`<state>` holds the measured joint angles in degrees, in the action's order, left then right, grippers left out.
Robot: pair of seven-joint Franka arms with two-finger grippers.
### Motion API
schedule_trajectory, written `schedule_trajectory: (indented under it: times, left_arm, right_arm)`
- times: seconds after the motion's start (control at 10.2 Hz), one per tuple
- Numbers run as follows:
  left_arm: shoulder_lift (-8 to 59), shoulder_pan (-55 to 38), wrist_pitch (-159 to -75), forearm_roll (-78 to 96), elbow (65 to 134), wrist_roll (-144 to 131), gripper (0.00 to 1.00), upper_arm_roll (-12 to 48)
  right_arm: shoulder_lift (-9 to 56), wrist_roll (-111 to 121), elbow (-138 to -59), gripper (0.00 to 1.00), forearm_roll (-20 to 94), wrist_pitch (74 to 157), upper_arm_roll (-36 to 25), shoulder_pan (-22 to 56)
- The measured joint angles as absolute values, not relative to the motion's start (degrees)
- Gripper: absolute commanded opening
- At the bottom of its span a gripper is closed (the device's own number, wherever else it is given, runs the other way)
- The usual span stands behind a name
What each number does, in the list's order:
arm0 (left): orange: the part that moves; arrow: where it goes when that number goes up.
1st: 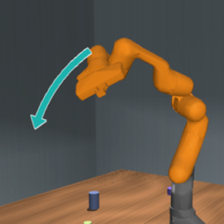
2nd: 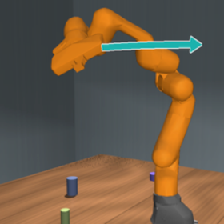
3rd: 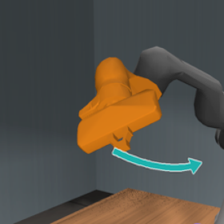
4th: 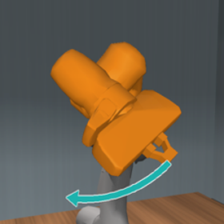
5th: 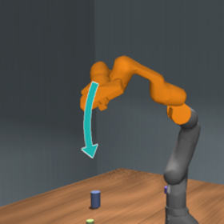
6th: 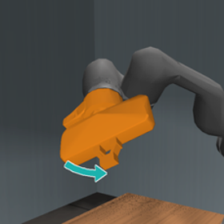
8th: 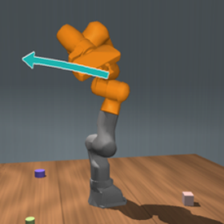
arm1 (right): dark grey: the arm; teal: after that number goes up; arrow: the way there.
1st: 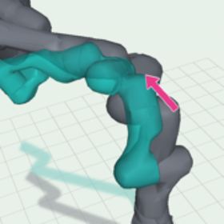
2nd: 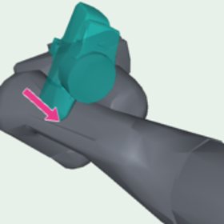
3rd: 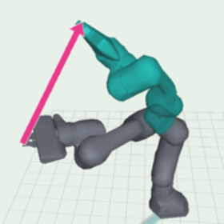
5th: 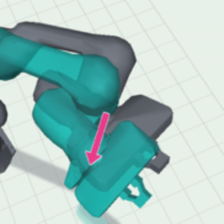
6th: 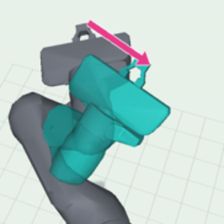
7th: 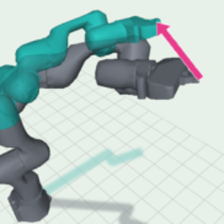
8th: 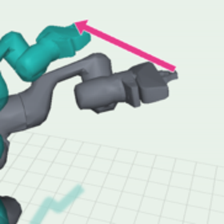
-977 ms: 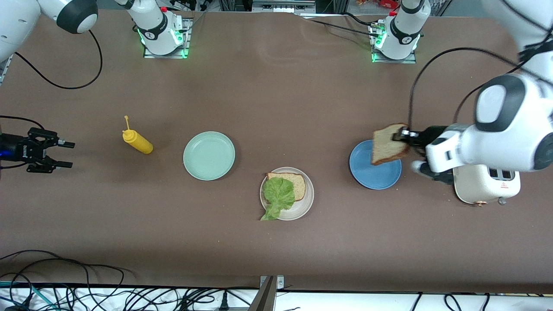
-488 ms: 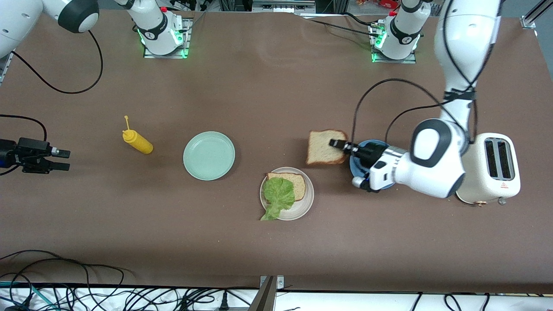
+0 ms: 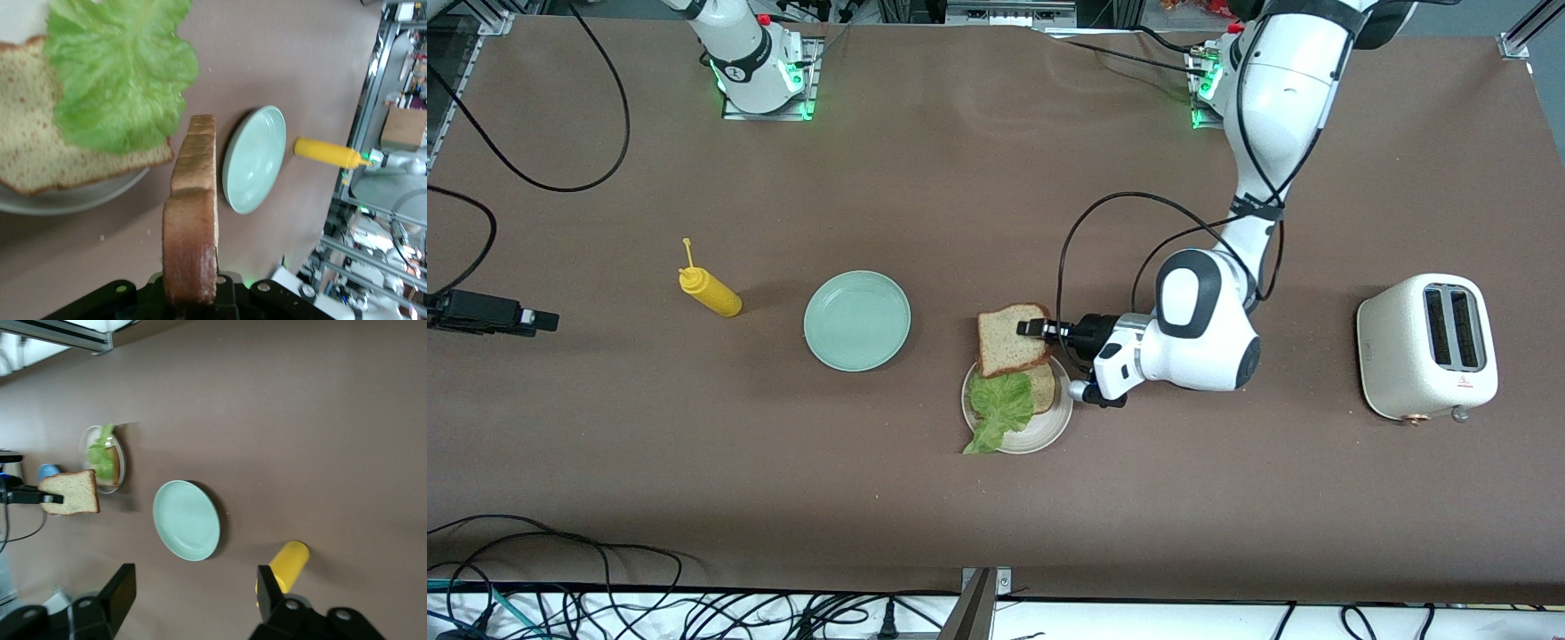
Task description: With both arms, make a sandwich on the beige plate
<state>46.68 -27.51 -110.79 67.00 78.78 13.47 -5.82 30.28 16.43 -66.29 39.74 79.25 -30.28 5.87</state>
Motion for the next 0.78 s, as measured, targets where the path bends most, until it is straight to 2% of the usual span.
schedule_trajectory:
  times: [0.1,0.29,0.59,0.68,0.78]
  left_arm:
    - [47.58,-27.89,-112.0,68.71,78.32,13.47,0.0,-5.78]
    - [48.79,-28.39,-114.07,69.69,77.33,13.43,0.0,-5.71]
    - [49.76,-28.75,-118.33,69.77,76.94,13.29,0.0,-5.71]
    - [50.17,-28.76,-119.54,69.99,76.92,13.26,0.15,-5.71]
    - [50.71,-28.75,-119.99,70.23,76.9,13.26,0.48,-5.71]
  right_arm:
    - [27.04,12.63,-66.55,1.0,29.17,81.58,-23.47,4.05]
    - [21.71,9.83,-70.86,1.0,11.25,87.19,-13.5,1.31]
    - [16.0,9.48,-83.36,0.97,5.73,98.98,-9.71,-1.13]
    - [14.43,8.79,-86.64,0.97,5.69,101.54,-7.82,-2.93]
    - [12.79,7.3,-88.34,0.97,5.0,102.31,-5.78,-4.17]
